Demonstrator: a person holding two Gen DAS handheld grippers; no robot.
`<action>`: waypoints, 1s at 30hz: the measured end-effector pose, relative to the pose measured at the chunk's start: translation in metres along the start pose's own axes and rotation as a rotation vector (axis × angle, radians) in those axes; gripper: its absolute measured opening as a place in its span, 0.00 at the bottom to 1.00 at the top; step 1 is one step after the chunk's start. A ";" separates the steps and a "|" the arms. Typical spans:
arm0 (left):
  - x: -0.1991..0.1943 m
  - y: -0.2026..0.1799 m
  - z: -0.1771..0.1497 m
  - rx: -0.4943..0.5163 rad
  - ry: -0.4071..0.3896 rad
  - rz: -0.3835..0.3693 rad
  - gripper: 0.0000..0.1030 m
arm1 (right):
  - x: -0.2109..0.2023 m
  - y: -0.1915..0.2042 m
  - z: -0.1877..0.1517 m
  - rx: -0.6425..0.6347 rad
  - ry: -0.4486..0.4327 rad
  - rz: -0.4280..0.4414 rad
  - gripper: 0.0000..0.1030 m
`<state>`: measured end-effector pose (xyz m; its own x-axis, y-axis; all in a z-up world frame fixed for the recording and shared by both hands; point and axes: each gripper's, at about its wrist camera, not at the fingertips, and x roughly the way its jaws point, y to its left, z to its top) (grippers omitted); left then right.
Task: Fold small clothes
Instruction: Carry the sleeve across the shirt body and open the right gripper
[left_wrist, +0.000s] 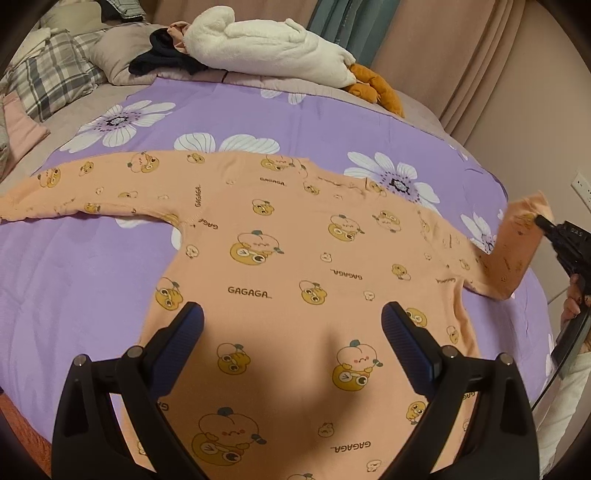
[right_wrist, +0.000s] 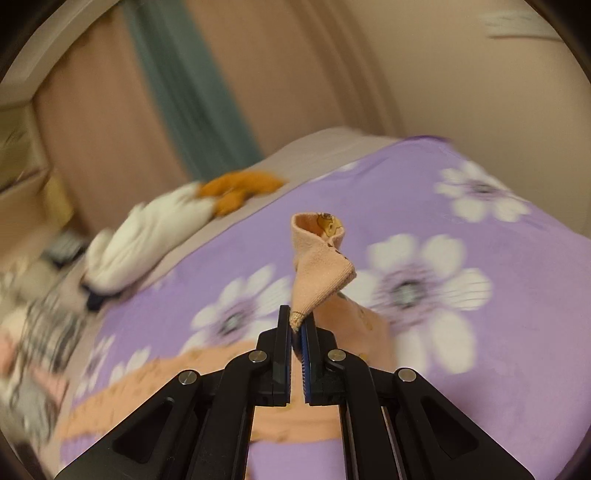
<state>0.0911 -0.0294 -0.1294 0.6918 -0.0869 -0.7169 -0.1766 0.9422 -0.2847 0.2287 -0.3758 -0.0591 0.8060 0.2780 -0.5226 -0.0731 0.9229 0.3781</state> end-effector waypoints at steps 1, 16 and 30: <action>-0.001 0.001 0.001 -0.004 -0.001 0.000 0.94 | 0.008 0.010 -0.005 -0.021 0.030 0.024 0.05; 0.006 0.003 0.007 -0.026 0.006 0.003 0.94 | 0.094 0.078 -0.086 -0.272 0.440 0.113 0.05; 0.046 -0.059 0.024 -0.030 0.060 -0.223 0.94 | 0.046 0.021 -0.042 -0.068 0.235 0.110 0.54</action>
<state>0.1508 -0.0807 -0.1304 0.6732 -0.3121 -0.6703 -0.0455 0.8873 -0.4589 0.2396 -0.3330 -0.1072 0.6328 0.4250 -0.6473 -0.1984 0.8970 0.3950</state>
